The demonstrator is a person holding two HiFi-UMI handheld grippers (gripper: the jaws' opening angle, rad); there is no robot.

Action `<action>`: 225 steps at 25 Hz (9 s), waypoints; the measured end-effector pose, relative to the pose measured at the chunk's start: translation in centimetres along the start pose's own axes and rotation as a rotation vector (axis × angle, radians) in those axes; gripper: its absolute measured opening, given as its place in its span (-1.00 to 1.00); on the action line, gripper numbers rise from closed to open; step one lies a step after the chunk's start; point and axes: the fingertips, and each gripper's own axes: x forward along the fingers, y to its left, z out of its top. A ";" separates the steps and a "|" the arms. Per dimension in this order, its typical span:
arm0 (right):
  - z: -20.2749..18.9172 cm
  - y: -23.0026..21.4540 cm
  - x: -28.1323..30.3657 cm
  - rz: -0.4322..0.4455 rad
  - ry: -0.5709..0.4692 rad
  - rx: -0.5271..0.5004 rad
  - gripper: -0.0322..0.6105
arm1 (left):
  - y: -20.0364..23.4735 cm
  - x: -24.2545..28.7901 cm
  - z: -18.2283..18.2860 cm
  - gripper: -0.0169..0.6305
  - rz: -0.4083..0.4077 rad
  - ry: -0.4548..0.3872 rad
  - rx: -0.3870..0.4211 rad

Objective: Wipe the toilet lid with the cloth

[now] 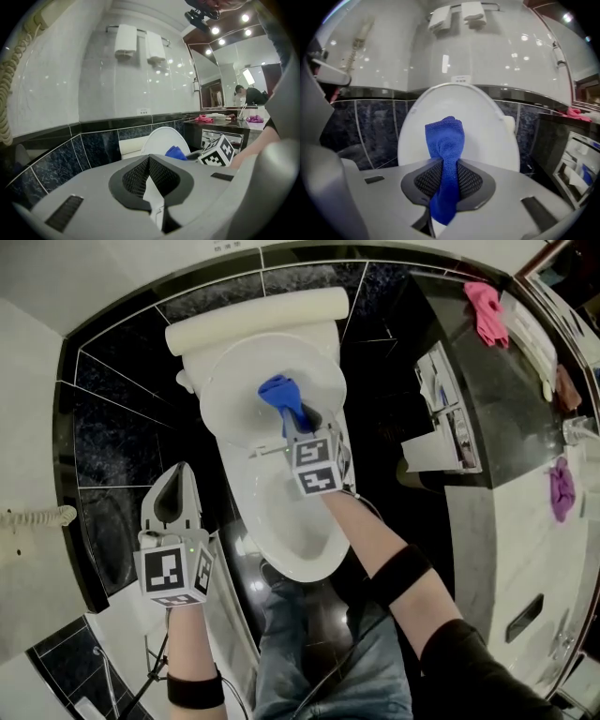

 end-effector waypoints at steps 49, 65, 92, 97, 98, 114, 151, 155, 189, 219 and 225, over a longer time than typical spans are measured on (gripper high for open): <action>-9.3 17.4 8.5 0.255 0.088 -0.055 -0.61 | 0.4 0.2 -5.5 -0.95 0.008 0.022 -0.049; -14.5 -3.0 6.5 -0.143 0.219 0.044 -0.62 | -0.7 -0.8 -7.1 -0.95 -0.017 0.024 -0.002; -21.4 16.3 12.5 0.322 0.425 -0.030 -0.62 | 2.1 -0.2 -10.3 -0.95 0.020 0.027 0.004; -22.9 14.2 13.6 0.290 0.478 0.049 -0.62 | 2.8 0.1 -11.8 -0.95 0.020 0.044 0.003; -22.8 13.6 13.5 0.275 0.473 0.052 -0.62 | 2.7 0.3 -11.8 -0.95 0.018 0.045 0.002; -26.9 -8.0 5.5 -0.198 0.504 0.317 -0.63 | -1.6 1.3 -10.7 -0.95 -0.042 0.032 -0.003; 15.9 -2.4 -38.6 0.171 -0.057 0.049 -0.60 | -10.6 -22.0 14.3 -0.95 0.003 0.013 -0.125; 16.7 -2.9 -42.1 0.181 -0.074 0.045 -0.60 | -11.5 -24.4 15.6 -0.95 0.016 0.004 -0.122; 13.7 -3.6 -52.1 0.174 -0.064 0.069 -0.60 | -16.3 -33.1 16.4 -0.95 0.043 -0.032 -0.095; 8.8 -5.5 -31.6 0.046 0.097 0.206 -0.60 | -12.6 7.5 12.3 -0.27 -0.253 0.178 0.794; 6.7 -5.0 -26.2 0.049 0.106 0.225 -0.59 | -10.4 15.4 9.2 -0.28 -0.281 0.237 1.003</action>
